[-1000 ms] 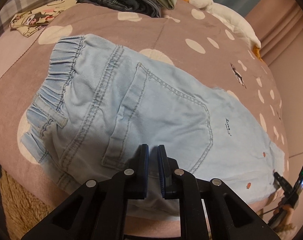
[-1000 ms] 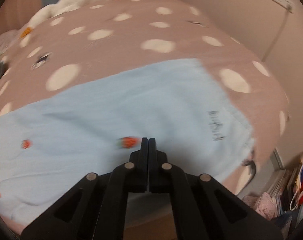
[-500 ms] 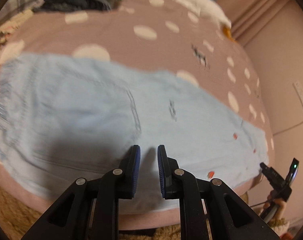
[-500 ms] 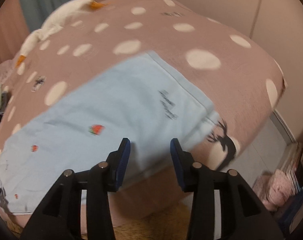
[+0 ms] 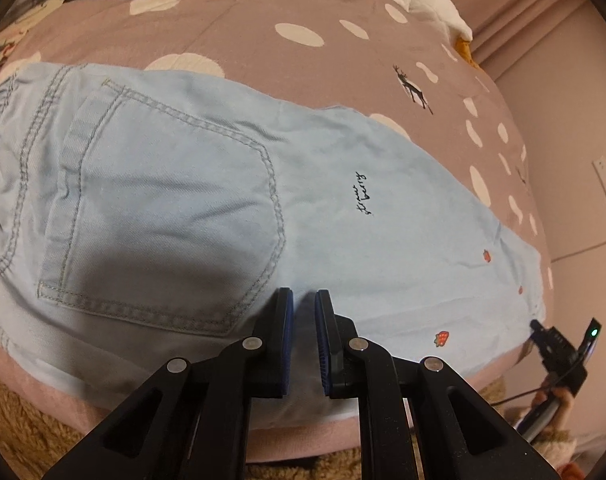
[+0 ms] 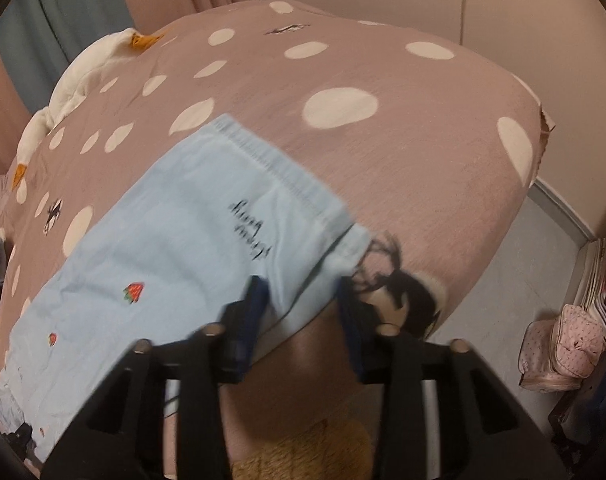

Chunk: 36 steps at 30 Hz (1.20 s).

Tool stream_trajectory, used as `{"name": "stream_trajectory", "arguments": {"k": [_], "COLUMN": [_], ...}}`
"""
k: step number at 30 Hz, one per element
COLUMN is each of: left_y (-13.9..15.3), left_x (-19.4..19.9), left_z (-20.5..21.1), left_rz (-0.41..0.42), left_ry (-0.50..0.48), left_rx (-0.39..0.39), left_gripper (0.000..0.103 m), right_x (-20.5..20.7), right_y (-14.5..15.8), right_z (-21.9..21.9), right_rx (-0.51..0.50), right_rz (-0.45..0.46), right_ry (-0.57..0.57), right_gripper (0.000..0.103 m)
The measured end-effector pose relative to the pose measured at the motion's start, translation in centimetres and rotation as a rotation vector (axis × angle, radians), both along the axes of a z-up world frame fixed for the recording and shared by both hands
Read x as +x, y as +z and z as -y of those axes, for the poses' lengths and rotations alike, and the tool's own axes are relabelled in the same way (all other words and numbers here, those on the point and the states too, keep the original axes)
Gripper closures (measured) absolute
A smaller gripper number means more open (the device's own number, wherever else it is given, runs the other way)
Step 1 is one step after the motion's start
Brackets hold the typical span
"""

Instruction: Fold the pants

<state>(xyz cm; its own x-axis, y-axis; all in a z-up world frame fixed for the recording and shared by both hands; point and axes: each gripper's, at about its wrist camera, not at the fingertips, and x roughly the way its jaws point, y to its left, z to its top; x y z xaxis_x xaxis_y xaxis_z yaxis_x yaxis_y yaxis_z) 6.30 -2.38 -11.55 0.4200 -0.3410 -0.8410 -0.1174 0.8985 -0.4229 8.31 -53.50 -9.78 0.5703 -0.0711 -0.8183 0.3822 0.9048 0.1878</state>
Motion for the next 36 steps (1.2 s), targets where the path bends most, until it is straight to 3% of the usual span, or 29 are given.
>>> {"name": "stream_trajectory", "arguments": {"k": [2, 3, 7, 11, 15, 17, 19, 20, 21, 23, 25, 28, 31, 34, 36], "left_y": [0.1, 0.1, 0.1, 0.3, 2.1, 3.3, 4.0, 3.9, 3.6, 2.1, 0.7, 0.6, 0.6, 0.4, 0.3], "left_x": [0.2, 0.3, 0.4, 0.5, 0.7, 0.5, 0.3, 0.3, 0.3, 0.5, 0.4, -0.1, -0.2, -0.1, 0.0], "left_z": [0.4, 0.4, 0.6, 0.5, 2.6, 4.1, 5.7, 6.5, 7.1, 8.5, 9.2, 10.0, 10.7, 10.4, 10.0], "left_rz": [-0.002, -0.001, 0.002, -0.011, 0.020, 0.080, 0.124, 0.129, 0.118, 0.055, 0.016, 0.053, 0.060, 0.061, 0.059], "left_ry": [-0.003, -0.009, -0.035, -0.033, -0.120, -0.173, -0.216, -0.234, -0.250, -0.292, -0.307, -0.327, -0.344, -0.331, -0.316], "left_rx": [0.015, 0.016, 0.037, 0.014, 0.081, 0.089, 0.056, 0.031, 0.018, 0.006, 0.029, 0.094, 0.137, 0.118, 0.086], "left_gripper": [0.089, 0.089, 0.089, 0.089, 0.088, 0.077, 0.042, 0.037, 0.035, 0.035, 0.035, 0.035, 0.035, 0.035, 0.035], "right_x": [0.0, 0.0, -0.5, -0.2, -0.4, -0.6, -1.3, -1.6, -1.9, -1.8, -1.3, -0.4, -0.4, 0.2, 1.1], "right_y": [-0.1, 0.1, 1.2, 0.2, 0.0, 0.5, 1.5, 2.0, 2.3, 2.4, 1.8, -0.3, -0.6, -0.8, -1.5], "right_z": [0.3, 0.2, 0.4, 1.0, 1.3, 1.6, 2.0, 2.2, 2.4, 2.5, 2.6, 3.2, 3.2, 3.5, 3.7], "right_rx": [0.038, 0.026, 0.001, -0.024, -0.008, 0.011, 0.042, 0.069, 0.100, 0.132, 0.119, 0.178, 0.193, 0.269, 0.321], "right_rz": [0.009, 0.012, 0.041, 0.002, 0.009, 0.012, 0.038, 0.068, 0.092, 0.111, 0.088, 0.040, 0.070, 0.111, 0.139], "right_ry": [0.014, 0.012, -0.022, -0.037, -0.033, -0.044, -0.058, -0.055, -0.051, -0.041, -0.054, -0.065, -0.067, -0.068, -0.043], "right_gripper": [0.090, 0.099, 0.099, 0.099, 0.097, 0.095, 0.091, 0.083, 0.067, 0.059, 0.059, 0.059, 0.059, 0.060, 0.069]}}
